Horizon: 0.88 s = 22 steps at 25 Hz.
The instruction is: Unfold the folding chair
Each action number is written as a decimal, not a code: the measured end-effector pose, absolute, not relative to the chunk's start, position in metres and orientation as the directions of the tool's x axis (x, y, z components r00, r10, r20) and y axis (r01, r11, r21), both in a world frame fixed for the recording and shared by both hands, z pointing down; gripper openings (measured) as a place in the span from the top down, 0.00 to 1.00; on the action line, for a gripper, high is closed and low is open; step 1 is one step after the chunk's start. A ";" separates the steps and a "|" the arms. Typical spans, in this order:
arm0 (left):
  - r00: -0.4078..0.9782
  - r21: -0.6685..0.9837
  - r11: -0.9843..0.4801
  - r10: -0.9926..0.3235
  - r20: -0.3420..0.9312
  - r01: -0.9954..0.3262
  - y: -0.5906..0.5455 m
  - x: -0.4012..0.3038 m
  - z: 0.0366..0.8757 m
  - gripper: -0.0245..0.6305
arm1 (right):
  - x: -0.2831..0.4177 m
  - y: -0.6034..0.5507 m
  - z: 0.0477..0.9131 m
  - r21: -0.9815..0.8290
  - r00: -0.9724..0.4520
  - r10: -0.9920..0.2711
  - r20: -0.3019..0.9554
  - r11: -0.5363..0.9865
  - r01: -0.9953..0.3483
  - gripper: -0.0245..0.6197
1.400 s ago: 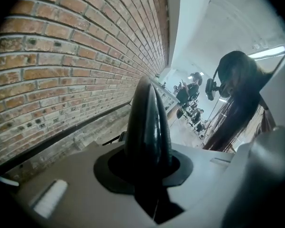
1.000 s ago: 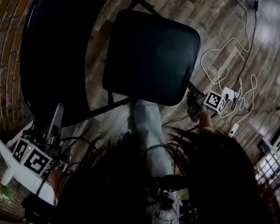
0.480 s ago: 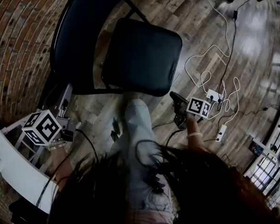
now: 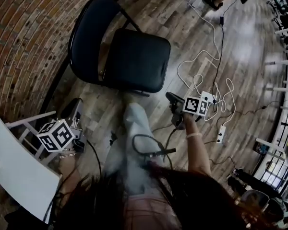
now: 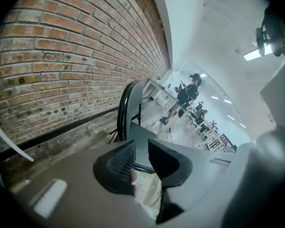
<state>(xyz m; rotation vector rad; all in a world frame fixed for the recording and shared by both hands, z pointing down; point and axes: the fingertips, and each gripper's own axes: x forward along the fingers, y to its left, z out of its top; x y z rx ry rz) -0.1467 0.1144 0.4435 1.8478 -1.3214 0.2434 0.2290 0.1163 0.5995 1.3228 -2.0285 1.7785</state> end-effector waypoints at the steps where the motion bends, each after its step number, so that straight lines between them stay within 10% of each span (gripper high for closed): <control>1: 0.440 0.514 -0.112 -0.686 0.579 -0.851 0.127 -0.141 0.439 0.84 | 0.227 0.121 0.592 -0.732 -0.604 -0.513 0.610 -0.073 -0.678 0.87; 22: 0.608 0.629 -0.223 -0.615 0.502 -0.745 0.274 -0.048 0.370 0.96 | 0.219 0.222 0.496 -0.706 -0.597 -0.563 0.571 0.035 -0.708 0.96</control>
